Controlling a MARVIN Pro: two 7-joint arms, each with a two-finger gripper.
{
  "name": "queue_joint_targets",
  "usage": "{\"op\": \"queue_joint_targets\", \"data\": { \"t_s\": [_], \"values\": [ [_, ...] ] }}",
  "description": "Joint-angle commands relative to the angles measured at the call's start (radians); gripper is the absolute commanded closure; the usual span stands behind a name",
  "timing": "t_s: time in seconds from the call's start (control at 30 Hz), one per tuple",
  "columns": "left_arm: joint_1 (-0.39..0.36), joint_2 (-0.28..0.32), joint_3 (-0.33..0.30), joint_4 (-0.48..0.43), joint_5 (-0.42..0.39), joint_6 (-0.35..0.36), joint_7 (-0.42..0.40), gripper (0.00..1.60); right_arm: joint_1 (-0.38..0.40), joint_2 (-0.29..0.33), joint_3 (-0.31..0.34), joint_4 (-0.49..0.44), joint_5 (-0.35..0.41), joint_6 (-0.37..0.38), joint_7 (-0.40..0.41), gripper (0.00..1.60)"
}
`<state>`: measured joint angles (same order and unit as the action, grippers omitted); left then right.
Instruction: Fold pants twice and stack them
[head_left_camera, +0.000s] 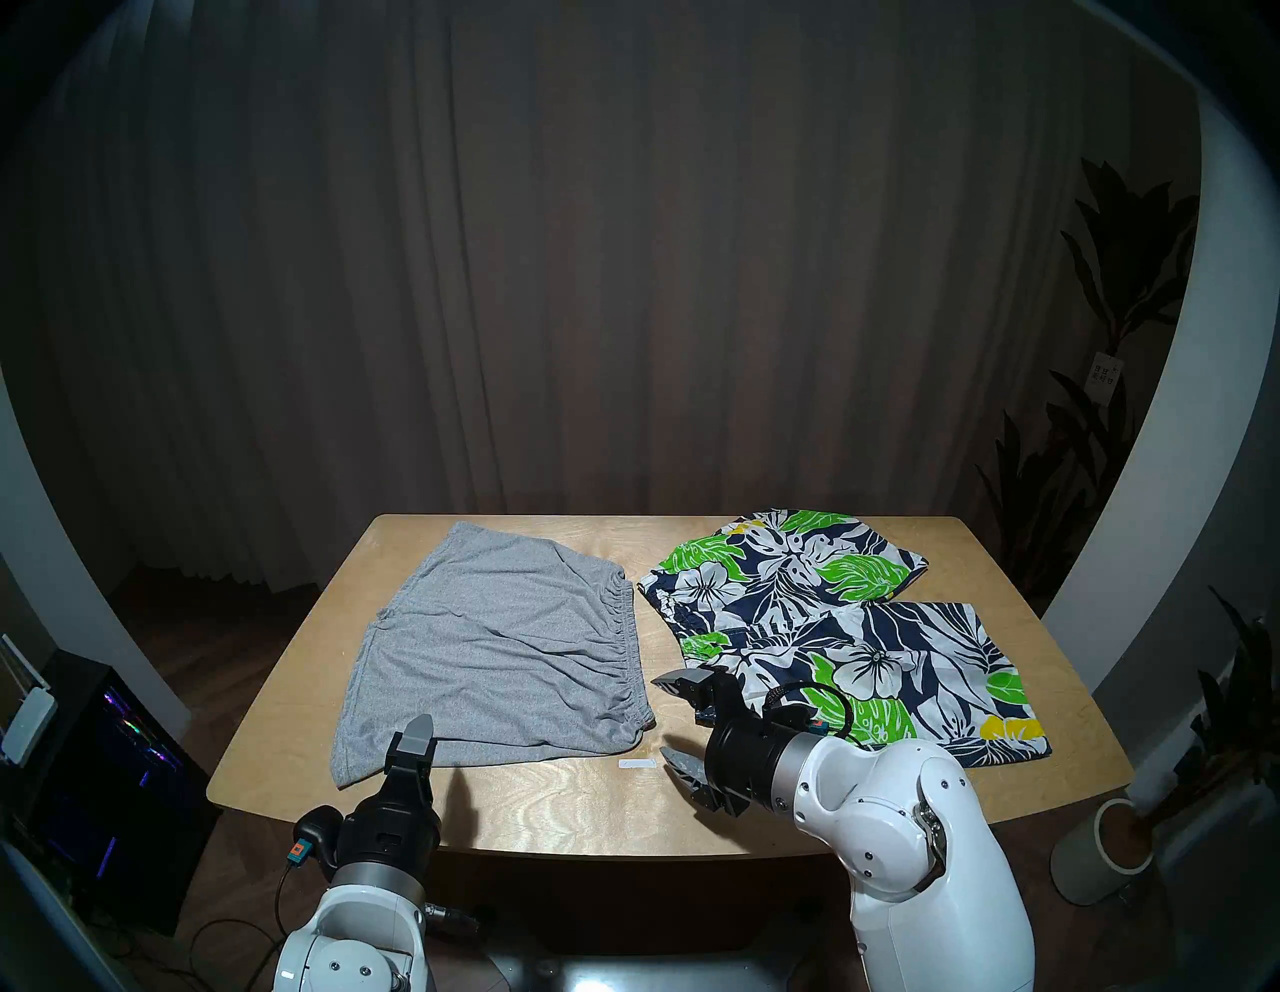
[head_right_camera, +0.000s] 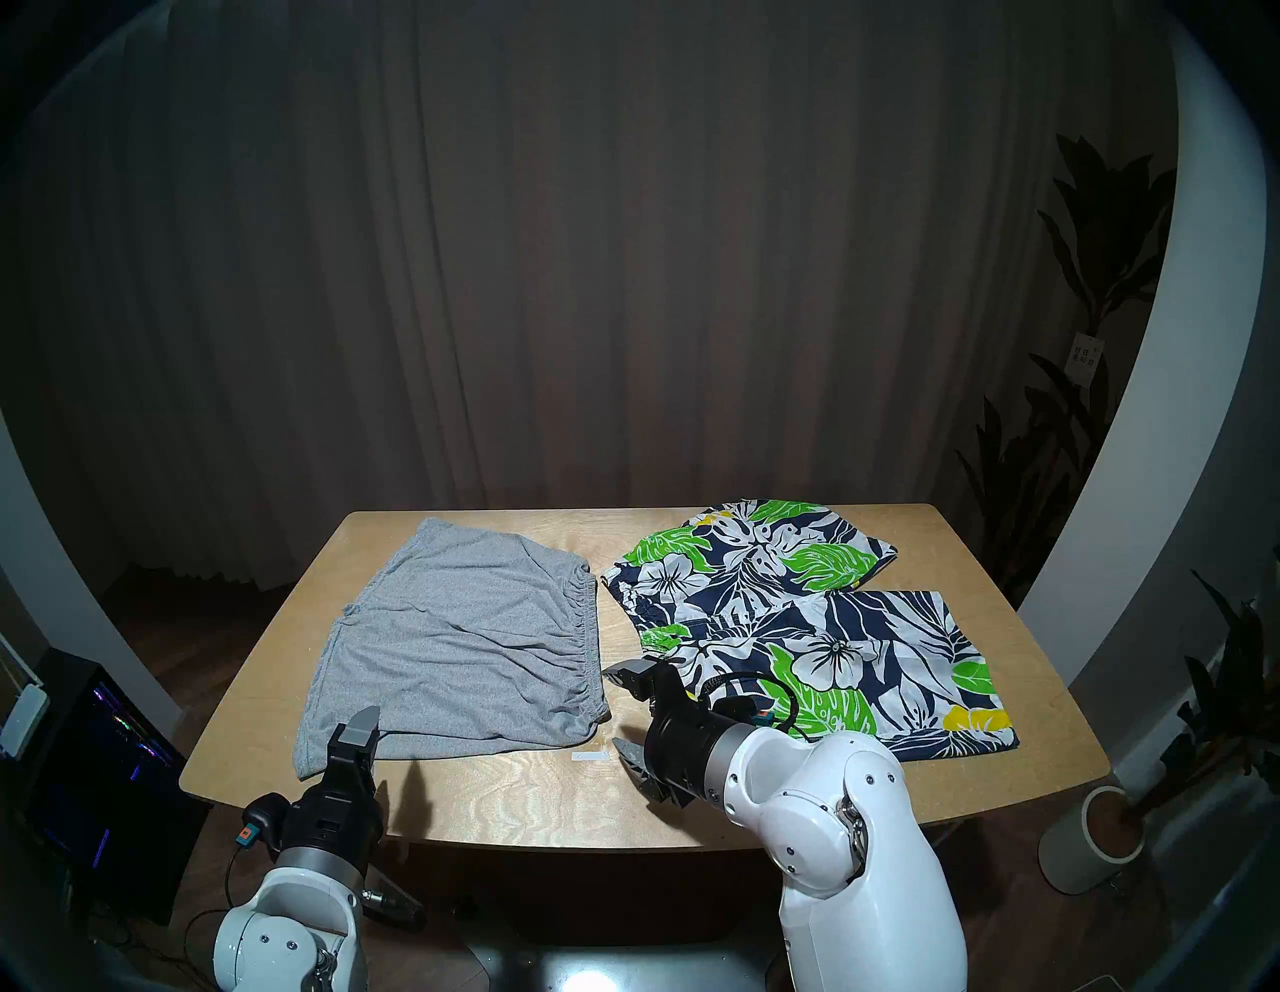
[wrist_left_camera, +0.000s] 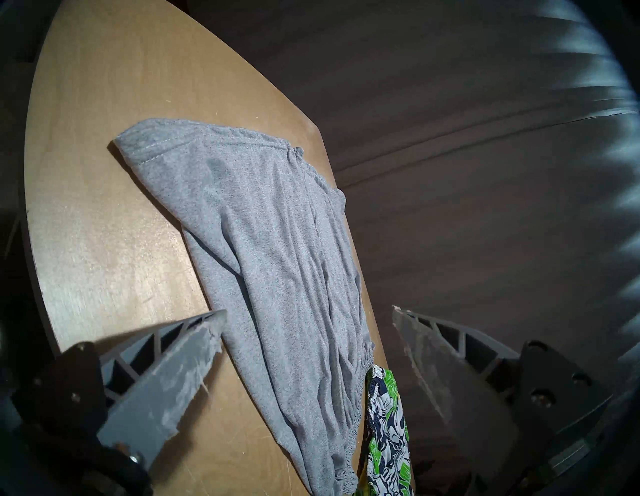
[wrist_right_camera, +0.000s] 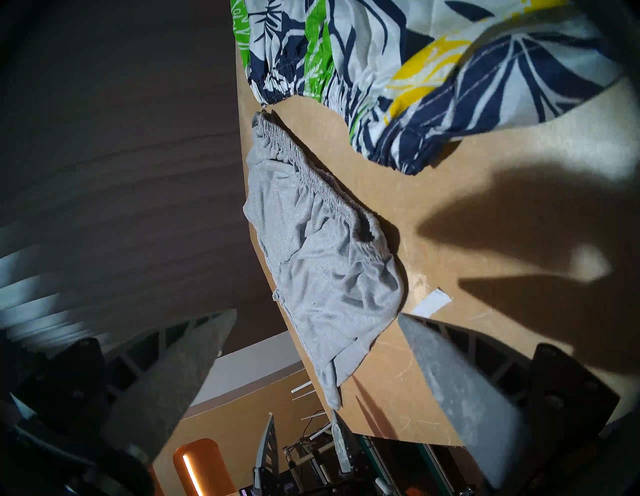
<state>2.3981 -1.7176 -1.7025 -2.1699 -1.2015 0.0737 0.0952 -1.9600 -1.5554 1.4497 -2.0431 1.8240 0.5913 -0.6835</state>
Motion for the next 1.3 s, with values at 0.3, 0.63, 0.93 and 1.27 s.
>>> {"op": "queue_joint_targets", "data": {
  "t_s": [0.3, 0.63, 0.93, 1.27],
  "values": [
    [-0.111, 0.019, -0.043, 0.026, -0.026, 0.036, 0.099, 0.0, 0.014, 0.054, -0.104, -0.01, -0.231, -0.193, 0.145, 0.0],
    [-0.156, 0.031, -0.063, 0.042, -0.032, 0.055, 0.18, 0.0, 0.052, 0.081, -0.162, 0.061, -0.217, -0.251, 0.156, 0.0],
    [-0.195, 0.029, -0.107, 0.057, -0.043, 0.043, 0.244, 0.0, 0.105, 0.111, -0.238, 0.121, -0.171, -0.324, 0.153, 0.0],
    [-0.23, 0.094, -0.161, 0.108, -0.072, 0.11, 0.302, 0.0, 0.175, 0.139, -0.326, 0.175, -0.121, -0.444, 0.107, 0.0]
  ]
}}
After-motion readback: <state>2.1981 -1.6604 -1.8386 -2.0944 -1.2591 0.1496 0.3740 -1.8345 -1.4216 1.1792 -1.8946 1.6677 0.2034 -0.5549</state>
